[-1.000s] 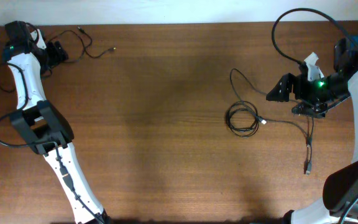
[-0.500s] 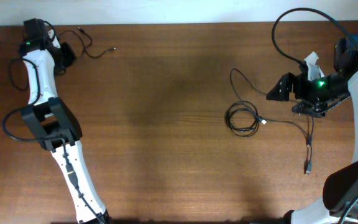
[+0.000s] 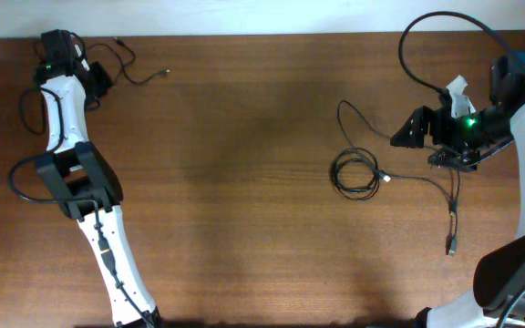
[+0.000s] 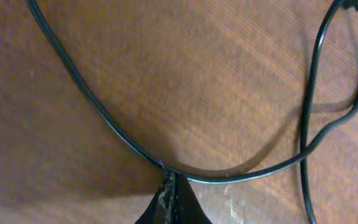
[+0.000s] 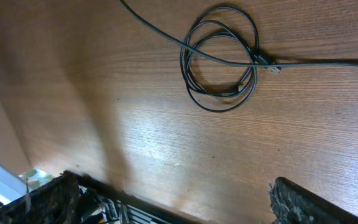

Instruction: Untangle cables

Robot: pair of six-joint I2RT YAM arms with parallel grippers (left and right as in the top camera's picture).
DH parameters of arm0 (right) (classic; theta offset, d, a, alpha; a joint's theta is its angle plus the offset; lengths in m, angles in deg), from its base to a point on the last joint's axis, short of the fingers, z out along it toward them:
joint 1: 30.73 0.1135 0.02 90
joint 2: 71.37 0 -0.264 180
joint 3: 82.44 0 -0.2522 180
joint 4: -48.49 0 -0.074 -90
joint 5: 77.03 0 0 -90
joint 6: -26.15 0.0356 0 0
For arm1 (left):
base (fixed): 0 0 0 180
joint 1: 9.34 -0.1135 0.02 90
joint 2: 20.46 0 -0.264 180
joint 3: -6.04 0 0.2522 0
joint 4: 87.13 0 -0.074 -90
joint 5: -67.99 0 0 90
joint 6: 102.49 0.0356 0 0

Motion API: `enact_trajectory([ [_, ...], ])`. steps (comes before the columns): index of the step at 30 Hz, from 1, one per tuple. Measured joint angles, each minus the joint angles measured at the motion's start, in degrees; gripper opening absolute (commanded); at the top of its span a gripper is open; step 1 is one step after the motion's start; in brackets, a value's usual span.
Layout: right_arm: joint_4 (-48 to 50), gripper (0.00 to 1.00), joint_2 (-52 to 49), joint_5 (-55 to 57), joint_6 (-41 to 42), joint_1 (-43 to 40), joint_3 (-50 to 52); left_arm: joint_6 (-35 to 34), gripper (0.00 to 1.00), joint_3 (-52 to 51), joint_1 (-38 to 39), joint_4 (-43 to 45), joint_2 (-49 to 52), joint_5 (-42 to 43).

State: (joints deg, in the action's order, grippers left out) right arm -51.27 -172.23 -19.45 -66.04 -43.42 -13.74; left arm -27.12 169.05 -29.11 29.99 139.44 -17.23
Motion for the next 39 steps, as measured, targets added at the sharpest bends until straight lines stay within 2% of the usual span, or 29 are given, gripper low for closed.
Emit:
enact_trajectory([
  [2, -0.09, 0.98, 0.00, 0.00, 0.04, 0.00, 0.00, -0.02, 0.00, 0.42, 0.00, 1.05, 0.48, -0.15],
  [8, -0.55, 0.98, 0.00, 0.00, 0.04, 0.00, 0.00, -0.26, 0.11, 1.22, 0.00, 5.46, 1.88, -0.33],
  [11, -0.72, 0.99, 0.00, 0.00, 0.04, 0.00, 0.00, -0.24, 0.08, 2.86, 0.00, 4.63, 2.56, -0.35],
  [14, -0.74, 0.98, 0.00, 0.00, 0.02, 0.00, 0.00, -0.35, 0.00, 5.97, -0.02, -0.59, 3.17, -0.74],
  [19, -0.33, 0.98, 0.00, -0.02, 0.07, 0.00, 0.00, -0.61, 0.00, 9.86, 0.00, -13.25, 3.43, 2.23],
  [23, 0.15, 0.98, 0.00, 0.00, 0.02, 0.00, 0.00, -2.38, 0.00, 9.99, 0.57, -15.91, 3.43, 6.40],
  [35, -0.50, 0.98, 0.00, -0.02, 0.04, 0.00, 0.00, -3.63, 0.00, 7.72, 7.23, -6.34, 3.37, 5.49],
  [39, -0.50, 0.98, 0.00, -0.02, 0.02, 0.00, 0.00, -3.61, 0.10, 7.32, 7.43, -2.97, 3.63, 5.27],
])
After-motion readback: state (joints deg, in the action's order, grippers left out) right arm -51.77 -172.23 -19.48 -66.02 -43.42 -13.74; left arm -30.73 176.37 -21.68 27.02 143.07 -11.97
